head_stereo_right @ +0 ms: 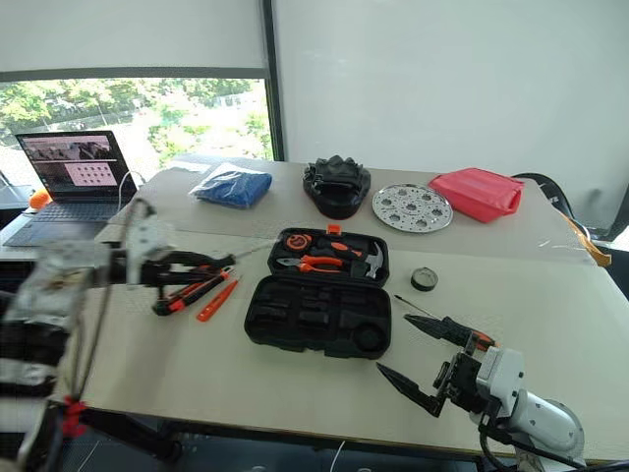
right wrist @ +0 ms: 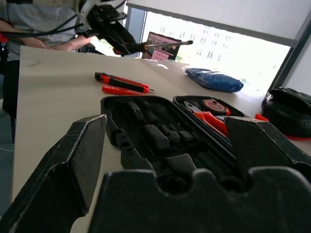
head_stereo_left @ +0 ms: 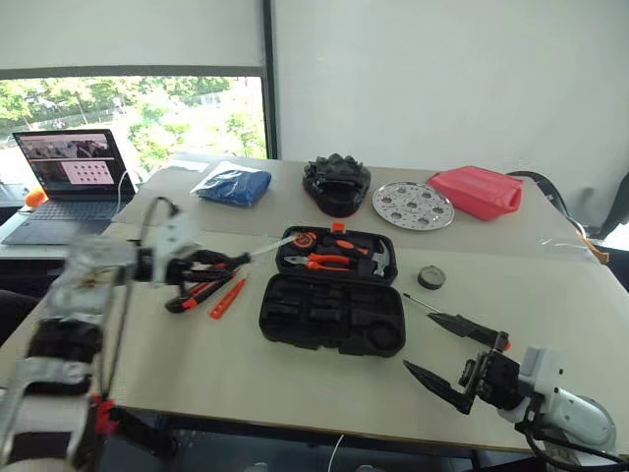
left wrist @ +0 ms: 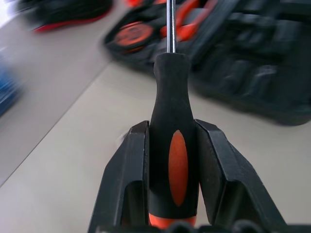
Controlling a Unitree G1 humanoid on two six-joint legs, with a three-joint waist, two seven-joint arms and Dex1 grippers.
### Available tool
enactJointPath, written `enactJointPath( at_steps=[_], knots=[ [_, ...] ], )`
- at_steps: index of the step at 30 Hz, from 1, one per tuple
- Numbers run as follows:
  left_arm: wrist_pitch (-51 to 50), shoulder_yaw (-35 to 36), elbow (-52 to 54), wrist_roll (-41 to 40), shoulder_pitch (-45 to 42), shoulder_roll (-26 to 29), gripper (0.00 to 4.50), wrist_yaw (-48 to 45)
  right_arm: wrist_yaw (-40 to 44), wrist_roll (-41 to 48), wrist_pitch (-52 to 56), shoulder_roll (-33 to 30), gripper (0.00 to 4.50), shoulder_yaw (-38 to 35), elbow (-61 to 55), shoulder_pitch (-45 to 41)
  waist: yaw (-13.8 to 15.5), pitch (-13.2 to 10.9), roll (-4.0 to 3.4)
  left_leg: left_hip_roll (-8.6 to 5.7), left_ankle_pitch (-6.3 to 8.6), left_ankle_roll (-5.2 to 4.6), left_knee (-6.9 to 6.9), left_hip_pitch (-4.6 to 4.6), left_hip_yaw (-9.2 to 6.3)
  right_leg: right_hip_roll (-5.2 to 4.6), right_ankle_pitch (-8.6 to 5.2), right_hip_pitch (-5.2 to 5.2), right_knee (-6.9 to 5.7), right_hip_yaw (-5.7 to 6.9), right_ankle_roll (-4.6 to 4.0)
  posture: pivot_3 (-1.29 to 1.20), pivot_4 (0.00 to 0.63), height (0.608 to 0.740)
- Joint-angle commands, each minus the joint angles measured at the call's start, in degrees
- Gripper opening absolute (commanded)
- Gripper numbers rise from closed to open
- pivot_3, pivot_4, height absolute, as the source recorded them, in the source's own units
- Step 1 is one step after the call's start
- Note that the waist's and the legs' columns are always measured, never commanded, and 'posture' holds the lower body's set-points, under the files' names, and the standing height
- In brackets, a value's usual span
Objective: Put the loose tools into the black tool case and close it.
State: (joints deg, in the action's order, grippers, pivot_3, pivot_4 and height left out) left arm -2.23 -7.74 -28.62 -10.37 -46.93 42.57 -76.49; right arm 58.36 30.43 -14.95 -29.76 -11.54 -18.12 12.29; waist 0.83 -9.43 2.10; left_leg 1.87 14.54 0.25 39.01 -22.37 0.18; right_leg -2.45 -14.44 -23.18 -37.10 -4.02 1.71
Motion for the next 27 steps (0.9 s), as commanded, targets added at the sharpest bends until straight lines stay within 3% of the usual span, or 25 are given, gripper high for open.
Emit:
enactJointPath(
  at_steps=[1, 8, 12, 27],
  knots=[
    [9.73, -6.54, -9.25, 8.38, -9.57, -5.21, 0.86, -0.97, -2.01, -0.49, -0.68, 0.61, 4.5, -0.26, -3.73, 1.61, -0.75, -0.01, 0.01, -0.01, 0.01, -0.01, -0.01, -0.01, 0.0, 0.01, 0.0, -0.02, 0.01, -0.05, 0.01, 0.0, 0.15, 0.74],
    [17.81, -12.41, -26.91, 17.53, -19.15, -12.87, 0.86, 1.19, -5.23, -1.85, -0.71, 1.85, 4.5, 0.46, -6.44, 3.31, -2.51, -0.02, -0.01, -0.04, 0.09, -0.14, -0.07, -0.01, -0.02, 0.02, -0.02, -0.06, 0.02, -0.12, 0.05, 0.0, 0.15, 0.74],
    [18.51, -13.9, -33.41, 21.63, -21.92, -16.1, 0.86, 5.41, -7.08, -3.1, -0.87, 2.7, 4.5, 1.19, -7.82, 4.49, -1.99, -0.03, -0.01, -0.05, 0.09, -0.15, -0.04, -0.06, -0.05, 0.01, -0.05, -0.07, 0.01, -0.08, 0.1, 0.0, 0.15, 0.74],
    [20.49, -14.07, -37.42, 25.99, -22.73, -20.84, 0.86, 6.31, -8.83, -3.95, -1.73, 3.06, 4.5, 1.41, -9.07, 6.6, -1.31, -0.04, 0.0, -0.1, 0.08, -0.13, 0.02, -0.02, -0.07, -0.02, -0.05, 0.03, -0.01, -0.07, 0.18, 0.0, 0.15, 0.74]
  ],
)
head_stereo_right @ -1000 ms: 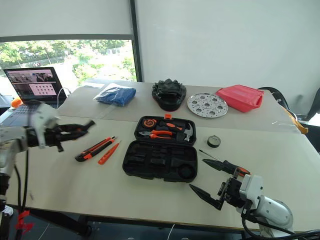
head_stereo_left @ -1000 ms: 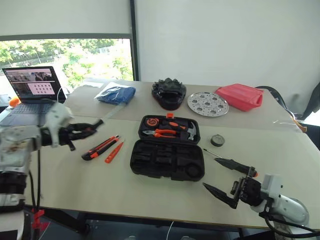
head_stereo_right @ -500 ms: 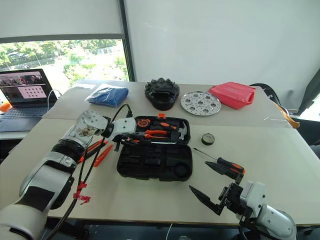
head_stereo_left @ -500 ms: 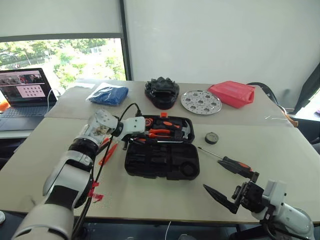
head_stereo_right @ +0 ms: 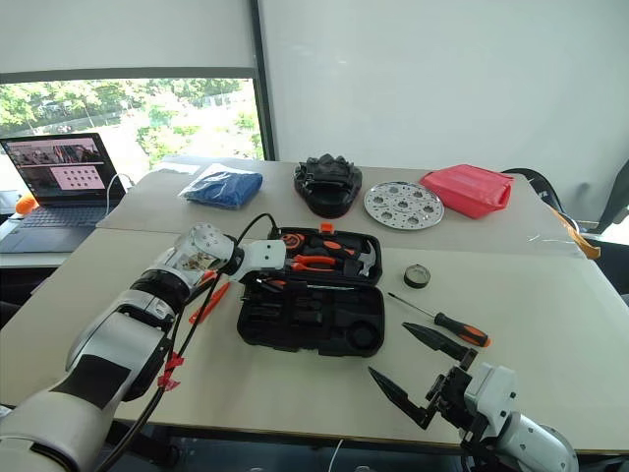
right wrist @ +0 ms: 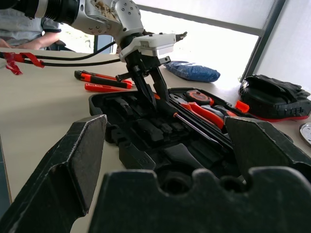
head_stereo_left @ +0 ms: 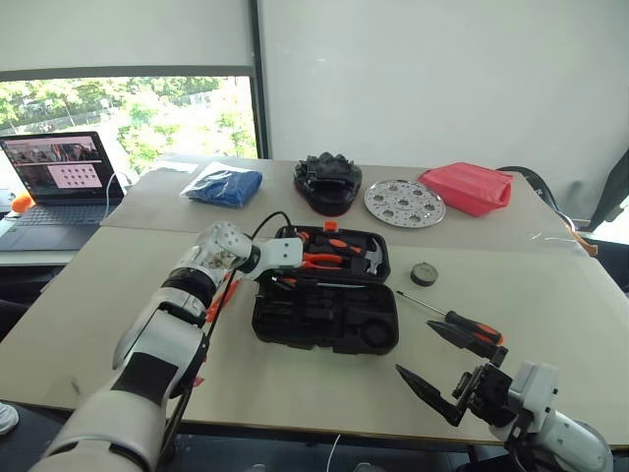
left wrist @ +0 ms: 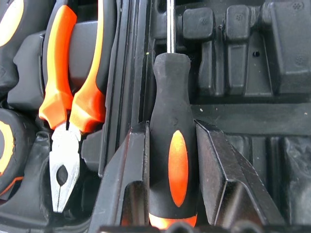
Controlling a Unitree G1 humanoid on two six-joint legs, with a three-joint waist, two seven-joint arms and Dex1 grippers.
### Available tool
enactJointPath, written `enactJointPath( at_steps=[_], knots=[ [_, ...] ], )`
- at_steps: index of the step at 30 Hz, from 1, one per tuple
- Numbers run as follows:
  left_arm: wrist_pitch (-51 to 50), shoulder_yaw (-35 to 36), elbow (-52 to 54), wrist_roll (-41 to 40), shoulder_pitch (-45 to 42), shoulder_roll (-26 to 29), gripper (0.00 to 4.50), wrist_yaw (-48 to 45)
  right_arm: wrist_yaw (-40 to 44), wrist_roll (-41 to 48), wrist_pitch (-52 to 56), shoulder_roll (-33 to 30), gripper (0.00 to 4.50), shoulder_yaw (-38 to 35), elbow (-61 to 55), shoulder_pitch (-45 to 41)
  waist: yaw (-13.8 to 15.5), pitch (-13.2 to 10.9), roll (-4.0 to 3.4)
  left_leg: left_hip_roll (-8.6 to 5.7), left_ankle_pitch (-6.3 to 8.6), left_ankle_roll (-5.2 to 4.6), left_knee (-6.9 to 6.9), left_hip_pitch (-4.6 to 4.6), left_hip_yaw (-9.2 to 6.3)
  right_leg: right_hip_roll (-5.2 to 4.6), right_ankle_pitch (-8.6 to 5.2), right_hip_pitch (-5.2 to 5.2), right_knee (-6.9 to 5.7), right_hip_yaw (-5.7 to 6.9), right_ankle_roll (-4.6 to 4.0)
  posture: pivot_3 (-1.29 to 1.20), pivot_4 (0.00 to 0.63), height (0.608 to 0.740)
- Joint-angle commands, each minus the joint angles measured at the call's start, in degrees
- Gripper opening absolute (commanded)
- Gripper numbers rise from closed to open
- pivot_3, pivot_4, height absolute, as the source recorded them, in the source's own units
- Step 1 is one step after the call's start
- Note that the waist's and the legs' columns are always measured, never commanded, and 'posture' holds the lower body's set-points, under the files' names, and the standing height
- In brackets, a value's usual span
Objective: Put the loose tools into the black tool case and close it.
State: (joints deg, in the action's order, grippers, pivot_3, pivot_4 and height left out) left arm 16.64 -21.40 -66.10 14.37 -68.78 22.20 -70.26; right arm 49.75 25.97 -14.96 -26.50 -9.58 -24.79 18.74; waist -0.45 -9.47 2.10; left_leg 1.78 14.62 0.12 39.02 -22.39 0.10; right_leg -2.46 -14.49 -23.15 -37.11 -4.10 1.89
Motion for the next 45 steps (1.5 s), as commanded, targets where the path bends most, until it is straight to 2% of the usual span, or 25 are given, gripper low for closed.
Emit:
enactJointPath(
  at_steps=[1, 13, 16, 23, 25, 29, 38, 41, 43, 44, 45],
  knots=[
    [1.87, -0.49, 0.16, 1.4, -0.81, -0.5, 0.86, -0.29, -0.19, 0.55, -1.72, -0.22, 4.5, -0.6, -2.4, 0.18, -0.09, 0.0, 0.0, 0.0, 0.0, 0.0, 0.0, 0.0, 0.0, 0.0, 0.0, 0.0, 0.0, 0.0, 0.0, 0.0, 0.15, 0.74],
    [-2.8, -2.51, -0.39, 6.08, -1.32, 0.75, 0.86, 1.33, -0.18, 0.15, -1.34, -0.33, 4.5, -0.23, -1.7, -0.66, -0.26, 0.01, -0.01, 0.01, 0.0, 0.0, 0.0, 0.08, -0.01, 0.01, 0.0, 0.05, -0.03, 0.0, 0.0, 0.0, 0.15, 0.74],
    [-3.06, -2.96, -0.1, 6.8, -1.43, 1.16, 0.86, 1.45, -0.08, 0.11, -1.4, -0.33, 4.5, -0.2, -1.53, -0.63, -0.38, 0.04, -0.06, 0.0, -0.01, 0.0, 0.0, 0.17, 0.0, 0.02, -0.13, 0.12, -0.04, -0.02, 0.23, 0.0, 0.15, 0.74],
    [-3.67, -2.65, 0.42, 6.45, -1.48, 1.47, 0.86, 0.73, 0.47, -0.05, -2.21, -0.14, 4.5, -0.32, -0.63, -0.24, -0.51, 0.06, -0.09, 0.01, -0.06, -0.03, 0.0, 0.28, -0.01, 0.05, -0.16, 0.17, -0.09, -0.05, 0.29, 0.0, 0.15, 0.74],
    [-2.65, -1.33, 1.36, 4.41, -0.98, 0.98, 1.87, -1.16, 0.72, -0.01, -2.55, -0.16, 4.5, -0.43, -0.05, -0.3, -0.53, 0.06, -0.09, 0.02, -0.06, -0.03, 0.0, 0.28, -0.01, 0.05, -0.16, 0.15, -0.09, -0.06, 0.29, 0.0, 0.15, 0.74],
    [-1.15, 1.25, 2.66, 1.7, -1.17, 0.61, 3.28, -0.72, 1.12, 0.17, -3.08, -0.36, 4.5, -0.58, 0.91, -0.33, -0.38, 0.05, -0.09, 0.01, -0.06, -0.03, 0.0, 0.22, -0.01, 0.05, -0.15, 0.11, -0.09, -0.05, 0.29, 0.0, 0.15, 0.74],
    [0.04, 7.49, 6.52, -5.16, -1.18, 2.31, 3.28, -5.25, 1.87, 0.38, -3.47, -0.43, 4.5, -0.54, 1.28, 0.64, -0.28, 0.04, -0.09, 0.0, -0.03, -0.07, -0.02, -0.05, -0.04, 0.03, 0.03, -0.06, 0.02, -0.03, 0.0, 0.0, 0.15, 0.74],
    [0.83, 8.63, 6.15, -5.5, 0.2, 2.77, 2.55, -3.08, 1.8, 0.33, -3.45, -0.28, 4.5, -0.45, 1.29, 0.73, -0.34, 0.04, -0.09, 0.0, -0.03, -0.07, -0.02, -0.05, -0.04, 0.03, 0.03, -0.06, 0.01, -0.02, 0.0, 0.0, 0.15, 0.74],
    [0.62, 9.49, 5.77, -6.2, 1.17, 2.64, 1.85, -2.42, 1.71, 0.24, -3.43, -0.16, 4.5, -0.33, 1.27, 0.74, -0.39, 0.04, -0.09, 0.0, -0.03, -0.08, -0.02, -0.01, -0.04, 0.03, 0.03, -0.05, -0.01, -0.03, 0.0, 0.0, 0.15, 0.74],
    [-0.88, 10.23, 5.49, -7.08, 1.77, 2.25, 1.33, -2.36, 1.71, 0.2, -3.47, -0.14, 4.5, -0.33, 1.25, 0.81, -0.4, 0.04, -0.09, 0.0, -0.03, -0.07, -0.02, 0.0, -0.04, 0.03, 0.03, -0.04, -0.01, -0.03, 0.0, 0.0, 0.15, 0.74],
    [-1.5, 10.69, 5.23, -7.55, 2.35, 1.96, 1.08, -1.86, 1.69, 0.18, -3.49, -0.11, 4.5, -0.34, 1.21, 0.86, -0.42, 0.04, -0.1, 0.0, -0.03, -0.07, -0.02, 0.01, -0.04, 0.03, 0.03, -0.04, -0.02, -0.03, 0.0, 0.0, 0.15, 0.74]
  ],
)
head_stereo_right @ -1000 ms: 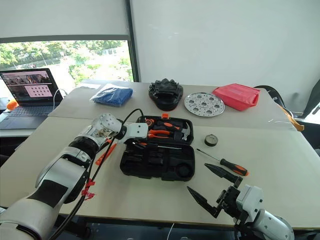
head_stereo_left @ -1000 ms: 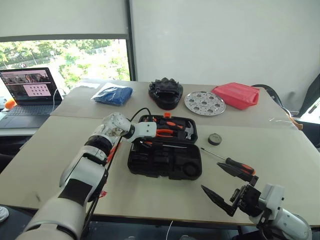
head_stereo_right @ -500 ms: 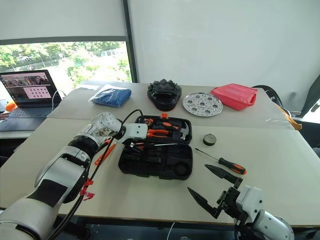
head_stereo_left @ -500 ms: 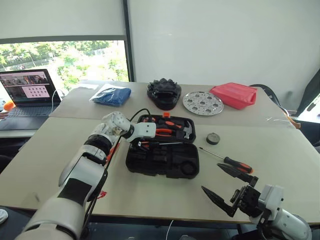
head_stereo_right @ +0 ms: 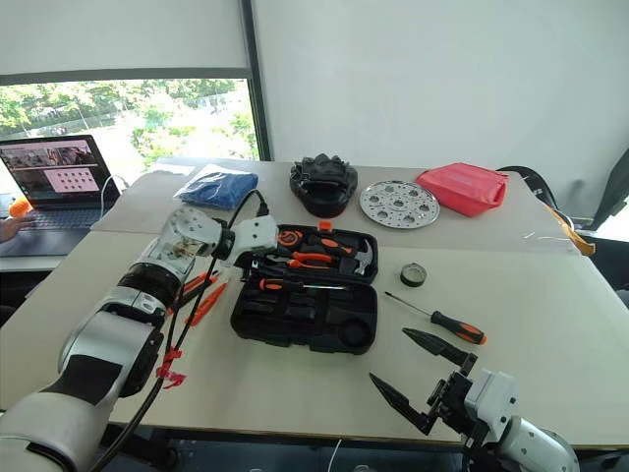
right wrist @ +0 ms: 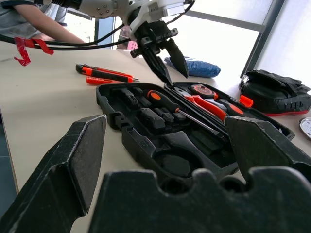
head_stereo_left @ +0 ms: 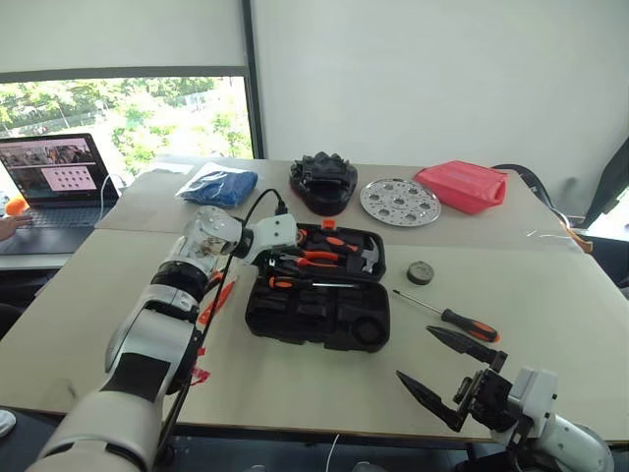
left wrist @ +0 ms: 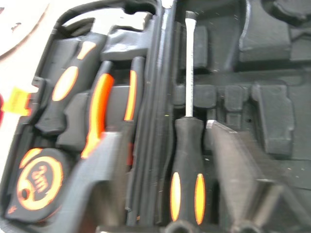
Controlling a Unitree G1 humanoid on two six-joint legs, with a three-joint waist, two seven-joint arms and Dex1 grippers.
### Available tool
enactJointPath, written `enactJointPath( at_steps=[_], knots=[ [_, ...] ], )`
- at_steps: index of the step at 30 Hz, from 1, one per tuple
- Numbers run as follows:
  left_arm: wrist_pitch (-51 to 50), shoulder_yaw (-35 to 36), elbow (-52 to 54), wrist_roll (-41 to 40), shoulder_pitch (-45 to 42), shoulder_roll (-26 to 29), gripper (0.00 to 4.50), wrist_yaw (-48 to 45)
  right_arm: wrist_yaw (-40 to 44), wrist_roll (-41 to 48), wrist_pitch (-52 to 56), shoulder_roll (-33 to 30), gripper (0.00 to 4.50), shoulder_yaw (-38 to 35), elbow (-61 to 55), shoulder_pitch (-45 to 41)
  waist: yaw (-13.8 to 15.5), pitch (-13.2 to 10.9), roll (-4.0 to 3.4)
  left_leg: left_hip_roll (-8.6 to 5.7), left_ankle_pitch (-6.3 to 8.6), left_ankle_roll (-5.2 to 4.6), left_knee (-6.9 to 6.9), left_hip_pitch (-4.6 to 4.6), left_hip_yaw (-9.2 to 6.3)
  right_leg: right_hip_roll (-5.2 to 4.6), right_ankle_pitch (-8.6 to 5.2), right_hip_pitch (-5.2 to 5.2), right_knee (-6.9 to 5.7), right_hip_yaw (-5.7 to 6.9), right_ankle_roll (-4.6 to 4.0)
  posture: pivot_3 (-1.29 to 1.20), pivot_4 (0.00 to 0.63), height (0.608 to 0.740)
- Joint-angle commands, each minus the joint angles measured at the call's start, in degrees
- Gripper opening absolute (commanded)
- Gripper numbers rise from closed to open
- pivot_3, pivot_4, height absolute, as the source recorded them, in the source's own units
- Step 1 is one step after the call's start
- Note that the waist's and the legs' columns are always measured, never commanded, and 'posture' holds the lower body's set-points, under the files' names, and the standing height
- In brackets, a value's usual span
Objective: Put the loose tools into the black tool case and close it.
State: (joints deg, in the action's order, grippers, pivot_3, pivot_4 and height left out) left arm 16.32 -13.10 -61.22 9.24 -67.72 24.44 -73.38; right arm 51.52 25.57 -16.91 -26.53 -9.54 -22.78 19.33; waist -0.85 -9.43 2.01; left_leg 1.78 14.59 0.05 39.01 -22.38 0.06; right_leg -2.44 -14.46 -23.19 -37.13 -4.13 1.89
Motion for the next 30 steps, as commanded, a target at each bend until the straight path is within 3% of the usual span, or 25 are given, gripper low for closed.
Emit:
enactJointPath(
  at_steps=[1, 3, 17, 30],
  knots=[
    [-1.65, 2.66, 0.09, -2.53, 1.8, -0.44, 0.76, 1.75, -0.14, 0.53, -1.52, -0.05, 4.5, -0.36, -0.88, 0.28, -0.02, 0.0, 0.0, 0.0, 0.0, 0.0, 0.0, 0.02, 0.0, 0.0, 0.0, 0.01, -0.01, 0.0, 0.0, 0.0, 0.15, 0.74],
    [-2.02, 2.48, -0.08, -2.31, 2.87, -0.54, 0.07, 1.82, -0.24, 0.5, -1.53, -0.05, 4.5, -0.46, -1.05, 0.33, 0.01, 0.0, 0.0, 0.0, 0.0, 0.0, 0.0, 0.01, 0.0, 0.0, 0.0, 0.0, -0.01, 0.01, 0.0, 0.0, 0.15, 0.74],
    [-7.2, 1.46, -1.02, -0.74, 5.54, -3.21, 0.07, 8.58, -1.26, 0.05, -1.46, 0.18, 4.5, -0.1, -1.61, 0.16, 0.16, 0.0, 0.0, -0.02, 0.0, 0.0, 0.01, 0.02, -0.01, -0.01, 0.0, 0.04, -0.01, 0.01, 0.0, 0.0, 0.15, 0.74],
    [-13.04, -2.83, 3.54, 1.92, 11.79, -4.84, 0.07, 8.79, -2.29, 0.06, -1.11, 0.04, 4.5, 0.04, -2.07, 0.04, 0.25, 0.19, -0.25, -0.03, 0.0, 0.0, 0.01, 0.4, -0.01, -0.02, -0.04, 0.46, 0.03, 0.01, 0.07, 0.0, 0.15, 0.74]
  ],
)
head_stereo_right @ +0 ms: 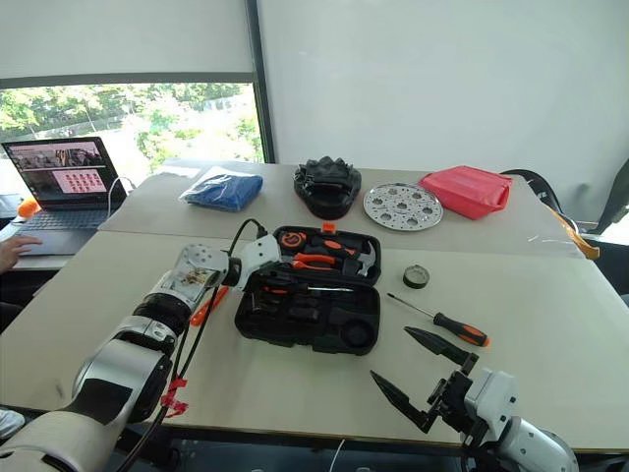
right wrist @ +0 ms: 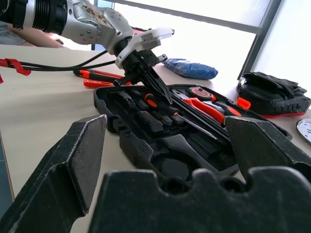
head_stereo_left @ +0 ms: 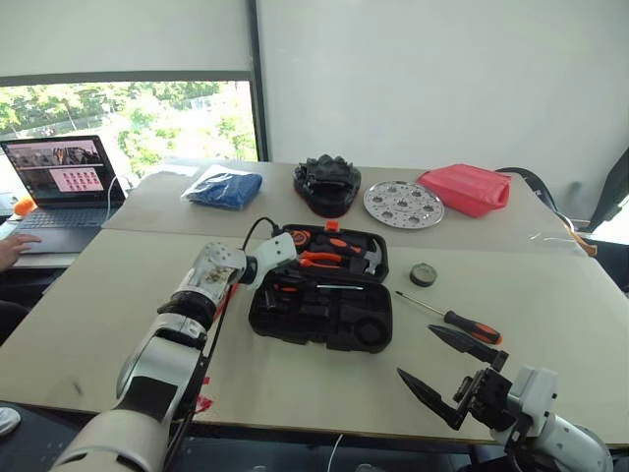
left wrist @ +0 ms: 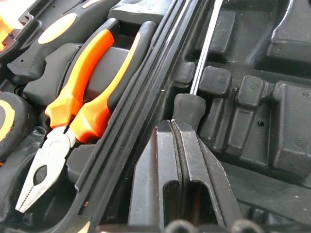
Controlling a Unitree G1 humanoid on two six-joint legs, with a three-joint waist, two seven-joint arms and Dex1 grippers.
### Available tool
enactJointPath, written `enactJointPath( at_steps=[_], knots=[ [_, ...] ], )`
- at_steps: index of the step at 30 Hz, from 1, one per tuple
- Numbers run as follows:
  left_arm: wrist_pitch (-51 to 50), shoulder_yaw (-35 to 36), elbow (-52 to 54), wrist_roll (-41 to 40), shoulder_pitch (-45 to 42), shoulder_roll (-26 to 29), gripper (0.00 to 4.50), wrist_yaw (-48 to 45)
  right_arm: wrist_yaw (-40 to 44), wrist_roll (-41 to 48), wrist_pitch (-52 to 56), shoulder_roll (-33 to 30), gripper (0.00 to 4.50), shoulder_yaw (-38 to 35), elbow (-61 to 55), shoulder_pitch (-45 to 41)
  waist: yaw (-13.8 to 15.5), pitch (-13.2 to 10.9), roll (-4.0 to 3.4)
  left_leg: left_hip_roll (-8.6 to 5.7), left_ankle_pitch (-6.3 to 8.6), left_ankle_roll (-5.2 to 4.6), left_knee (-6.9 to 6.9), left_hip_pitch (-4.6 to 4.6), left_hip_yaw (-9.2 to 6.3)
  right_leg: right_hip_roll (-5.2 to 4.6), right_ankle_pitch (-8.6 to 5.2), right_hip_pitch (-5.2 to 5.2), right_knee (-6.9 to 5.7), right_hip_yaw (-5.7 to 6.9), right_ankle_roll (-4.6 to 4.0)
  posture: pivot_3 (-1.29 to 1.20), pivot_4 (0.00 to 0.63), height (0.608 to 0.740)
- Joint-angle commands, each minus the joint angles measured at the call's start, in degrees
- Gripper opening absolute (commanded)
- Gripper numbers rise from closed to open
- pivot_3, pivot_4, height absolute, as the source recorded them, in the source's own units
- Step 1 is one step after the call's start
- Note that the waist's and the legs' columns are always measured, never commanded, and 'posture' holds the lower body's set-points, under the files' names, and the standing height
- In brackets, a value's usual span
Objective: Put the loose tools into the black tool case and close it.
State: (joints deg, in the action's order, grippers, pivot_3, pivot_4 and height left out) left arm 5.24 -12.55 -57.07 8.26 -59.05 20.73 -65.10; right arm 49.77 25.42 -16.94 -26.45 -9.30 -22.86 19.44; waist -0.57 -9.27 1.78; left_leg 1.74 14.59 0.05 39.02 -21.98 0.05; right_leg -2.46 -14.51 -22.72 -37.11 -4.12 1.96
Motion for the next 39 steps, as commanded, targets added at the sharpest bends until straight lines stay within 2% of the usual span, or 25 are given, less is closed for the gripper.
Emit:
enactJointPath(
  at_steps=[1, 6, 10, 13, 14, 17, 21, 23, 24, 28, 31, 35, 39],
  knots=[
    [-2.38, -3.42, -0.64, 3.21, 3.37, -1.34, 0.07, 1.77, -0.61, 0.2, -1.03, -0.03, 4.5, -0.18, -2.01, -0.1, 0.0, 0.03, -0.04, 0.0, 0.0, 0.0, -0.01, 0.06, 0.0, 0.0, -0.05, 0.07, 0.02, 0.01, 0.08, 0.0, 0.15, 0.74],
    [-1.74, -2.34, -0.55, 2.79, 4.2, -1.92, 0.07, 4.13, -0.93, 0.31, -0.92, -0.01, 4.5, -0.33, -1.81, -0.19, 0.21, 0.1, -0.1, -0.01, 0.0, 0.01, 0.0, 0.49, 0.0, -0.02, -0.21, 0.51, 0.04, 0.01, 0.35, 0.0, 0.15, 0.74],
    [3.19, 3.96, 5.27, -6.19, 6.58, -0.67, 0.07, -1.95, -1.35, 3.81, 1.67, -0.97, 4.5, -3.03, -2.85, 1.63, -0.06, 0.17, -0.21, 0.0, 0.0, 0.01, -0.01, 0.58, 0.01, -0.02, -0.21, 0.55, 0.04, -0.02, 0.35, 0.0, 0.15, 0.74],
    [2.75, 9.79, 13.45, -14.71, 10.55, 2.54, 0.8, -7.72, -0.28, 5.77, 2.16, -2.34, 4.5, -6.54, -2.94, 5.42, -0.21, 0.15, -0.2, 0.03, 0.0, 0.01, -0.07, 0.35, 0.01, -0.01, -0.16, 0.31, 0.02, -0.02, 0.2, 0.0, 0.15, 0.74],
    [3.26, 11.31, 16.02, -16.79, 12.23, 4.05, 1.17, -9.26, 0.0, 5.97, 1.75, -2.61, 4.5, -7.93, -2.59, 6.64, -0.32, 0.14, -0.17, 0.05, 0.01, 0.01, -0.08, 0.13, 0.01, 0.0, -0.01, 0.09, 0.01, -0.01, -0.09, 0.0, 0.15, 0.74],
    [1.89, 16.44, 23.88, -24.68, 18.09, 8.78, 2.19, -15.38, 0.7, 6.28, 0.04, -2.8, 4.5, -12.65, -0.1, 10.02, -0.65, 0.12, -0.16, 0.09, 0.0, 0.01, -0.08, -0.43, -0.01, 0.02, 0.03, -0.56, -0.07, -0.02, -0.16, 0.0, 0.15, 0.74],
    [-7.68, 21.82, 36.55, -32.49, 30.06, 17.1, 3.61, -19.32, 2.41, 5.02, -3.14, -2.14, 4.5, -18.33, 7.12, 14.32, -0.76, 0.14, -0.23, 0.1, 0.02, -0.01, -0.15, -0.24, 0.03, -0.03, 0.02, -0.4, -0.03, -0.05, -0.17, 0.0, 0.15, 0.74],
    [-8.39, 24.91, 40.98, -34.07, 37.66, 20.14, 4.3, -18.98, 2.73, 4.23, -4.35, -1.87, 4.5, -19.89, 10.88, 15.15, -0.64, 0.15, -0.27, 0.13, 0.03, -0.02, -0.22, -0.12, 0.06, -0.07, -0.02, -0.33, -0.01, -0.06, -0.2, 0.0, 0.15, 0.74],
    [-8.67, 26.22, 42.43, -34.59, 40.6, 21.14, 4.49, -18.55, 2.88, 3.94, -4.89, -1.85, 4.5, -20.34, 12.32, 15.27, -0.6, 0.14, -0.27, 0.15, 0.03, -0.02, -0.23, -0.08, 0.08, -0.1, -0.03, -0.31, -0.01, -0.06, -0.21, 0.0, 0.15, 0.74],
    [-9.28, 32.66, 46.96, -36.72, 52.76, 23.57, 4.49, -16.42, 1.89, 2.38, -3.4, -4.11, 4.5, -21.04, 14.06, 13.32, -0.34, 0.11, -0.28, 0.25, 0.01, 0.0, -0.18, 0.0, 0.15, -0.12, -0.12, -0.29, -0.02, -0.08, -0.2, 0.0, 0.15, 0.74],
    [-10.13, 35.65, 52.46, -39.57, 59.14, 22.49, 4.49, -14.58, 2.12, 3.74, 5.92, -12.13, 4.5, -19.26, 12.96, 5.0, -0.58, 0.06, -0.35, 0.33, -0.04, 0.03, -0.14, 0.08, 0.18, -0.11, -0.27, -0.26, -0.04, -0.07, 0.0, 0.0, 0.15, 0.74],
    [-12.61, 34.66, 58.04, -41.76, 62.13, 21.21, 4.49, -12.25, 3.96, 1.09, 17.89, -22.86, 4.5, -13.11, 18.2, -9.15, -0.86, 0.03, -0.36, 0.22, -0.13, -0.08, -0.14, 0.31, 0.59, -0.04, -0.18, -0.21, -0.03, -0.66, -0.13, 0.0, 0.15, 0.74],
    [-14.07, 32.34, 61.61, -42.56, 61.37, 19.95, 4.49, -10.54, 5.9, -3.53, 27.21, -28.49, 4.5, -4.87, 26.47, -22.17, -0.27, 0.03, -0.33, 0.2, -0.12, -0.08, -0.21, 0.2, 0.57, 0.06, -0.04, -0.37, -0.03, -0.62, 0.14, 0.0, 0.15, 0.74]
  ],
)
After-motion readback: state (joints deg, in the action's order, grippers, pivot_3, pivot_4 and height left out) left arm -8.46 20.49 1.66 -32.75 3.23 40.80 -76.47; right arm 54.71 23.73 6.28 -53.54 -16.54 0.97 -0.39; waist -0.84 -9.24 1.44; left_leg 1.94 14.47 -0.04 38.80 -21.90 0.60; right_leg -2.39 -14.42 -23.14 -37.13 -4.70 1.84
